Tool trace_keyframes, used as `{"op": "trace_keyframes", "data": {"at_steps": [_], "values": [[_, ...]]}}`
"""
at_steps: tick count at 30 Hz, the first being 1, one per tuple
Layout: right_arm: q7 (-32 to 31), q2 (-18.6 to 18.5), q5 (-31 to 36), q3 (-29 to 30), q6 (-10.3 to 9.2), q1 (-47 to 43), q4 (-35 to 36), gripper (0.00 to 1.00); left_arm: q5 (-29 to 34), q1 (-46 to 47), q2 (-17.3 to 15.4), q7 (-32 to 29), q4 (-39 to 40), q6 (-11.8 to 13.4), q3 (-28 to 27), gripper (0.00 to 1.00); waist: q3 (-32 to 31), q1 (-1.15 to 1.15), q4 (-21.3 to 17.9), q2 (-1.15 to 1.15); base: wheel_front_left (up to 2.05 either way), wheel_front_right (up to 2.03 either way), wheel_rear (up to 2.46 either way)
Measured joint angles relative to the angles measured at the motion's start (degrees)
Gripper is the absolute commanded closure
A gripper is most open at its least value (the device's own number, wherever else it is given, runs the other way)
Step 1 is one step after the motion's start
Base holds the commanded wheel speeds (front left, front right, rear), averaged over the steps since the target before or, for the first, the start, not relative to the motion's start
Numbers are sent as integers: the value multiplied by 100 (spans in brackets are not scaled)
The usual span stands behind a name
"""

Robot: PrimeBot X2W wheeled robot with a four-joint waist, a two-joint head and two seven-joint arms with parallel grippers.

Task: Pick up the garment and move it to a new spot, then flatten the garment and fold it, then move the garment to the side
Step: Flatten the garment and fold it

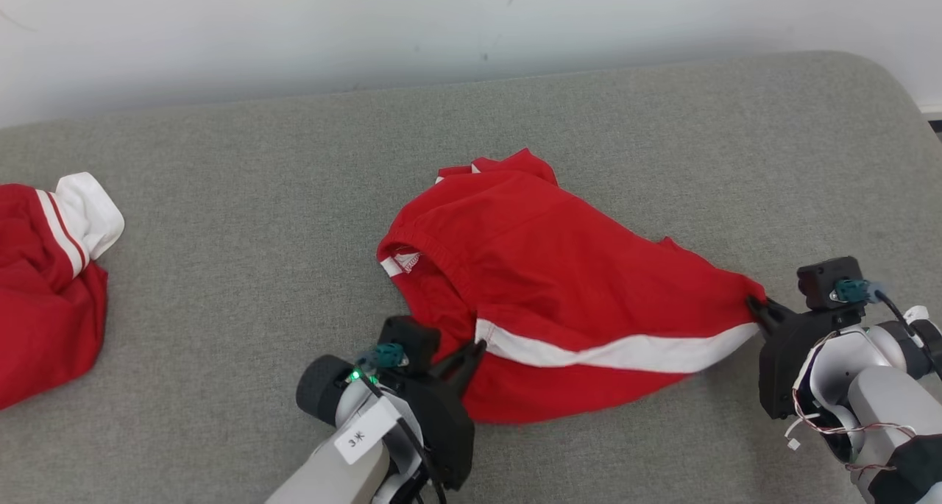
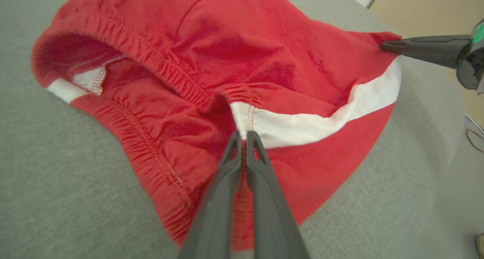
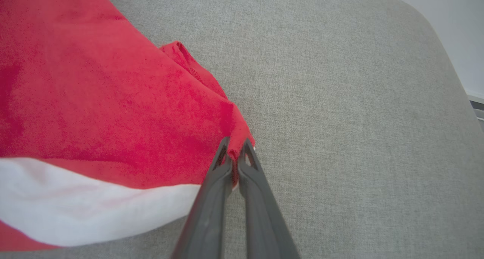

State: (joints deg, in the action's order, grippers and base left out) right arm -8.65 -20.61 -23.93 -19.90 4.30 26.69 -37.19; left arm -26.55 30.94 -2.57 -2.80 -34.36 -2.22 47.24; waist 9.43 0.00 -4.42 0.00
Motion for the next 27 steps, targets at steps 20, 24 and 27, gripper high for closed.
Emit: {"op": "trace_keyframes", "data": {"at_steps": [20,24,27], "values": [[-709,192,-745,-229,286,1481,21,100,-1070,957,-477,411,166,-287,-1581,100,41,1,348,0,0,0,0],[-918,292,-872,-85,310,3027,-85,100,-1112,2185,-788,224,130,-289,-1972,100,226,0,348,0,0,0,0],[-647,234,-882,176,311,4091,-133,100,-1007,3259,-778,332,170,-290,-2156,100,399,1,336,0,0,0,0]]}}
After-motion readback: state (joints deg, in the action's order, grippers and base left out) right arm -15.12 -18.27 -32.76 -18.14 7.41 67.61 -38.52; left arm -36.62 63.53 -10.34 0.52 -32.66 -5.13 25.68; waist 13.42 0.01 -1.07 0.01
